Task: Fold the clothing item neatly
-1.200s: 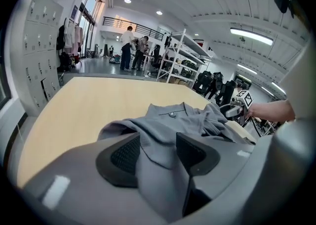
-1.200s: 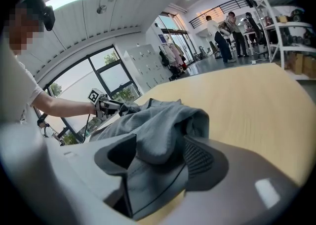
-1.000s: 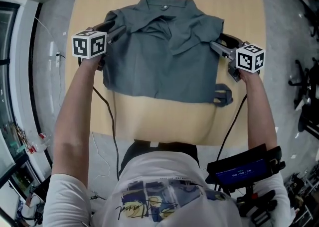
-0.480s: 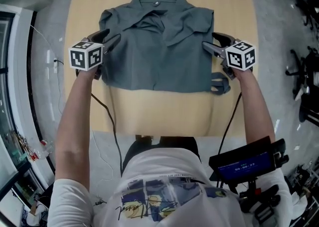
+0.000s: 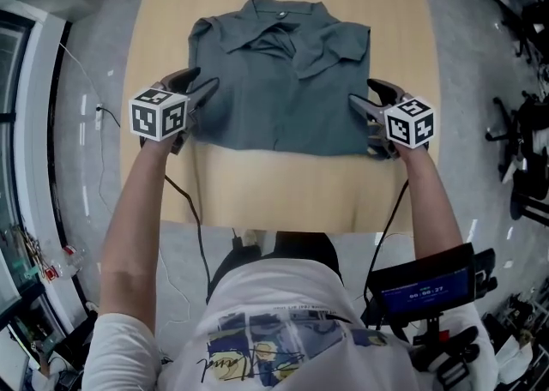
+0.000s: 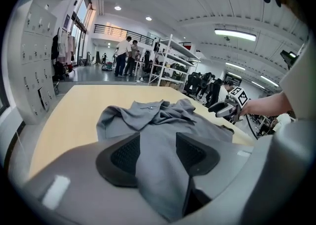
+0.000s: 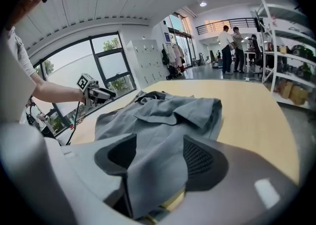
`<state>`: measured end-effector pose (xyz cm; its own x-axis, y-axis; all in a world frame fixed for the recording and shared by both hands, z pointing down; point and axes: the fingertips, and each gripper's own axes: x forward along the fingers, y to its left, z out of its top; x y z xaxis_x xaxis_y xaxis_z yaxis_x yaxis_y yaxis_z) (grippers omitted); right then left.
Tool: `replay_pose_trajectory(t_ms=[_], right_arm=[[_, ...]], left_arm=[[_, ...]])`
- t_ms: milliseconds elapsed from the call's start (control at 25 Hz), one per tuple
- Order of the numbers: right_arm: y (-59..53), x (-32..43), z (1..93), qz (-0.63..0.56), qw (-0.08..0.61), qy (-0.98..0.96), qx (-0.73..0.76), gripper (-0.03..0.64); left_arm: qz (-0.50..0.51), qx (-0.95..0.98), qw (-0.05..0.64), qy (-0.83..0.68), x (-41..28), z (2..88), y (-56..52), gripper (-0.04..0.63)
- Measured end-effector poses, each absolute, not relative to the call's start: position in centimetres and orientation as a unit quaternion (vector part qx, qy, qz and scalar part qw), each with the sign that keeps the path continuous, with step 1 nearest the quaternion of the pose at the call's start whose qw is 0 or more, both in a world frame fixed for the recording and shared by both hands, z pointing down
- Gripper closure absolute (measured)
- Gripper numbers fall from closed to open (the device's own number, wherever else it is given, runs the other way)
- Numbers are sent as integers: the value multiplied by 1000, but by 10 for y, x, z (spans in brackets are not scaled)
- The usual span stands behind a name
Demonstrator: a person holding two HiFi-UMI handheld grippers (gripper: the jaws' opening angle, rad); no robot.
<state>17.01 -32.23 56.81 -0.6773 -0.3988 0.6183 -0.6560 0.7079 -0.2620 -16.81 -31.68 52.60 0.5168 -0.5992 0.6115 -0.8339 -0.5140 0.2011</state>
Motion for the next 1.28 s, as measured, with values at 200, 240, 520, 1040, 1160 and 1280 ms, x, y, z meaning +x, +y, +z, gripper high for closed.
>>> replay_pose_trajectory(t_ms=[200,240,520,1040,1160,1280], right_arm=[[-287,154,542,211,264,-889,308,333],[-280,150,537,210,261,-889,312,336],[-205,120,501,189,253,-890,328,338],[-66,85,458,146,233,-893,358,390],[-29,76,444,134,223,-894,365,491],[8,69,434,127,217,-894,371,595]], left_arm=[[227,854,231,-408,-168,506,-279,365],[223,856,229,-405,-170,501,-270,370],[190,872,212,-398,-183,466,-195,374],[152,896,186,-373,-189,422,-52,427],[163,904,177,-354,-188,419,-15,463],[167,910,167,-341,-183,416,18,542]])
